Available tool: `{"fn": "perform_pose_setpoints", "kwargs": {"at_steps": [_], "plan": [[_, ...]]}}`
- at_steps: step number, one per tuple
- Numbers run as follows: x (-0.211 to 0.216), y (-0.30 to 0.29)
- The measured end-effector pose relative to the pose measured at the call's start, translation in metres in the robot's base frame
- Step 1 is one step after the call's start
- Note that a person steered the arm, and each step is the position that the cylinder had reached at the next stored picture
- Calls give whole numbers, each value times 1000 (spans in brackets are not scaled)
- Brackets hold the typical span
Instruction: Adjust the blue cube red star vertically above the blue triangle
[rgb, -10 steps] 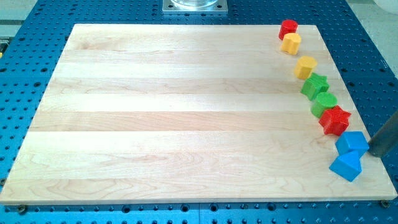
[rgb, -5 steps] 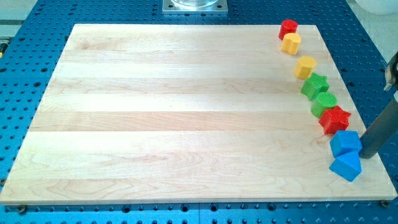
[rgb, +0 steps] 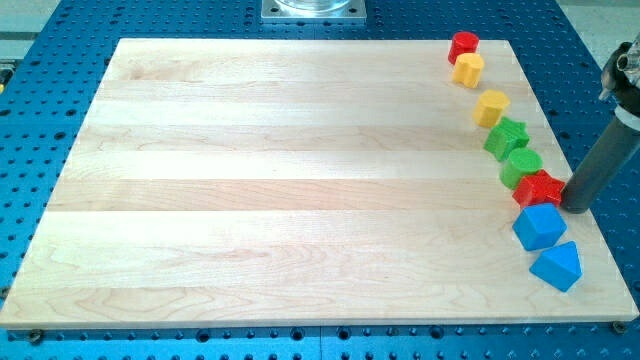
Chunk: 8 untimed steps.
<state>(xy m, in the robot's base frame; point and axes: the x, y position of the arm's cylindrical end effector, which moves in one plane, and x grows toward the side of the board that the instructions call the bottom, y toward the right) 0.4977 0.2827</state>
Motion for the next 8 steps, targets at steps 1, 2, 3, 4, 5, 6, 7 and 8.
{"fn": "perform_pose_setpoints", "kwargs": {"at_steps": [1, 2, 3, 4, 5, 6, 7, 8], "plan": [[0, -6], [0, -6], [0, -6], [0, -10], [0, -4], [-18, 35], [-66, 54], [-124, 54]]}}
